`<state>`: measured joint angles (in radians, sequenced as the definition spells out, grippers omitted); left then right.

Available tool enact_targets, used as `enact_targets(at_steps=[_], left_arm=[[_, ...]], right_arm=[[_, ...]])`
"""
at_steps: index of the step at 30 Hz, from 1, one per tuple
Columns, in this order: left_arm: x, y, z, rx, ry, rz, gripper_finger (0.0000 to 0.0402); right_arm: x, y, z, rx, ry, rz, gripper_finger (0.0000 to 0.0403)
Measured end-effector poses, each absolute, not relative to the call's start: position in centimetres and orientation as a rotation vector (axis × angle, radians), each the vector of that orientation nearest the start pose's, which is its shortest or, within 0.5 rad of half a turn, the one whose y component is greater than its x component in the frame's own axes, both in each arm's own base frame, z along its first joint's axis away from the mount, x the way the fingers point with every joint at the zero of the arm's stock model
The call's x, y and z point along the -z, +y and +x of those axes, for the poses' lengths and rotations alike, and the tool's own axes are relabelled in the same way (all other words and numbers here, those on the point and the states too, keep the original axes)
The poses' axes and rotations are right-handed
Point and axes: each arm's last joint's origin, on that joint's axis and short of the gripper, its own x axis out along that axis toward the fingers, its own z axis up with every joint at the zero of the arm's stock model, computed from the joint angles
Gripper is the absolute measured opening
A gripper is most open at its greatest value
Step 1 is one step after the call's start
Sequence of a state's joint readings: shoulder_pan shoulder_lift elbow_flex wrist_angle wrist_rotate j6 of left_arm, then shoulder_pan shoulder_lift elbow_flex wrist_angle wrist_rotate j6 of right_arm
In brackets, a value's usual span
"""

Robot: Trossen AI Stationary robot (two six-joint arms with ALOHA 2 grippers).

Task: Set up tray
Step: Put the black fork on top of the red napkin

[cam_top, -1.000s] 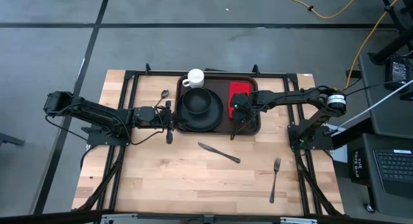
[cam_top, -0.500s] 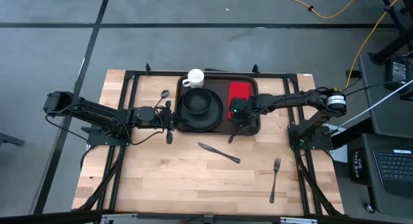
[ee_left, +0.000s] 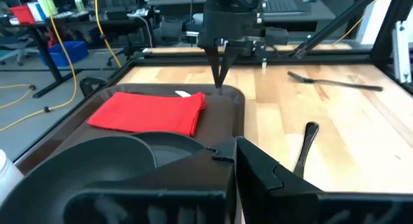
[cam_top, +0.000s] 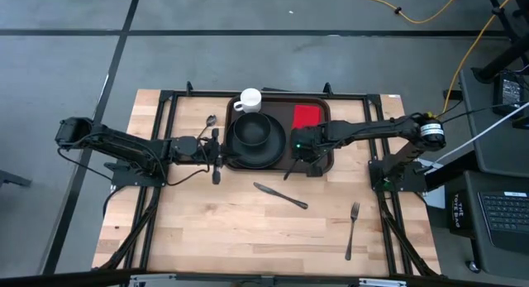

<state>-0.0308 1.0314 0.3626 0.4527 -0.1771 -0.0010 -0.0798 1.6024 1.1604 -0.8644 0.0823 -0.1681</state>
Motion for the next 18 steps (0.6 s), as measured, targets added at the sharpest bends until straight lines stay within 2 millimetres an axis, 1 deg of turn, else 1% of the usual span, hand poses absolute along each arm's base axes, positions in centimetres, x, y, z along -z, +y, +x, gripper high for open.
enact_targets(at_steps=[3,8,13,18], left_arm=[[-21.0,-0.2,20.2,-0.118,0.202,0.017,0.0003],[-22.0,-0.2,18.7,-0.097,0.198,-0.025,0.0002],[-22.4,-0.2,17.3,-0.098,0.223,-0.03,0.0002],[-22.6,-0.2,16.8,-0.099,0.219,-0.016,0.0003]], right_arm=[[-23.3,-1.5,30.1,0.08,1.33,-0.163,0.001],[-24.2,0.6,29.8,0.074,1.326,-0.174,0.0007],[-25.5,2.3,29.0,0.126,1.269,-0.076,0.0004],[-27.1,4.7,27.8,0.19,1.178,0.081,0.0005]])
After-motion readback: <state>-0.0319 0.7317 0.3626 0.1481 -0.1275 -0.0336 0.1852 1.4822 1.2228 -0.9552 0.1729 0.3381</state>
